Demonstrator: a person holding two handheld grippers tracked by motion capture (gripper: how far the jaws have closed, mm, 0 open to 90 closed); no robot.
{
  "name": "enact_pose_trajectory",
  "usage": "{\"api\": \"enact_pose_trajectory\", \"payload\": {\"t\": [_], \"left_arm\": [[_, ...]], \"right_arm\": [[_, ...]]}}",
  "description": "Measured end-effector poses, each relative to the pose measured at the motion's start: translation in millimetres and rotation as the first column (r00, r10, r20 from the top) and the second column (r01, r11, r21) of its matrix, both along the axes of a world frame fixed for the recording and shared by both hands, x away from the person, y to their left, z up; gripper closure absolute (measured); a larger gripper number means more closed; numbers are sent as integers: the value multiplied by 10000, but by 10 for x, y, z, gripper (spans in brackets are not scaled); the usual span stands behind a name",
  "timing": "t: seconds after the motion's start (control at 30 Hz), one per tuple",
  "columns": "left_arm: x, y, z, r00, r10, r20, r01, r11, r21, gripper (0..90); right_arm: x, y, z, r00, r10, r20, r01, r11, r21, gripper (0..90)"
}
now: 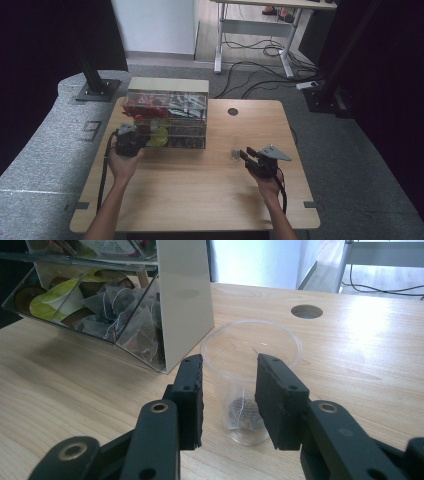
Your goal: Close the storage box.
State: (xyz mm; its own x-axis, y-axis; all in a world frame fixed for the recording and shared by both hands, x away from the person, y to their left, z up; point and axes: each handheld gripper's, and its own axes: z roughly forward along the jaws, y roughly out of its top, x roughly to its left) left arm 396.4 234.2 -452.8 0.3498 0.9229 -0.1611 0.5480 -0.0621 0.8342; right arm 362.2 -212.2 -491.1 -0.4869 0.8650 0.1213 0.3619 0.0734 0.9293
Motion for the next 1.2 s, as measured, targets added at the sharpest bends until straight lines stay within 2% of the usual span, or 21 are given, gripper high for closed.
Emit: {"api": "enact_pose_trajectory", "payload": {"t": [0.37, 1.2], "left_arm": [[-30, 18, -67, 9999, -11, -172, 10, 10000, -61, 900], [-69, 43, -344, 9973, -30, -733, 19, 9999, -148, 900]], "right_arm": [[-2, 18, -33, 9999, 77, -105, -77, 10000, 3, 633], [-5, 59, -68, 9994, 244, -258, -247, 9997, -83, 633]]}}
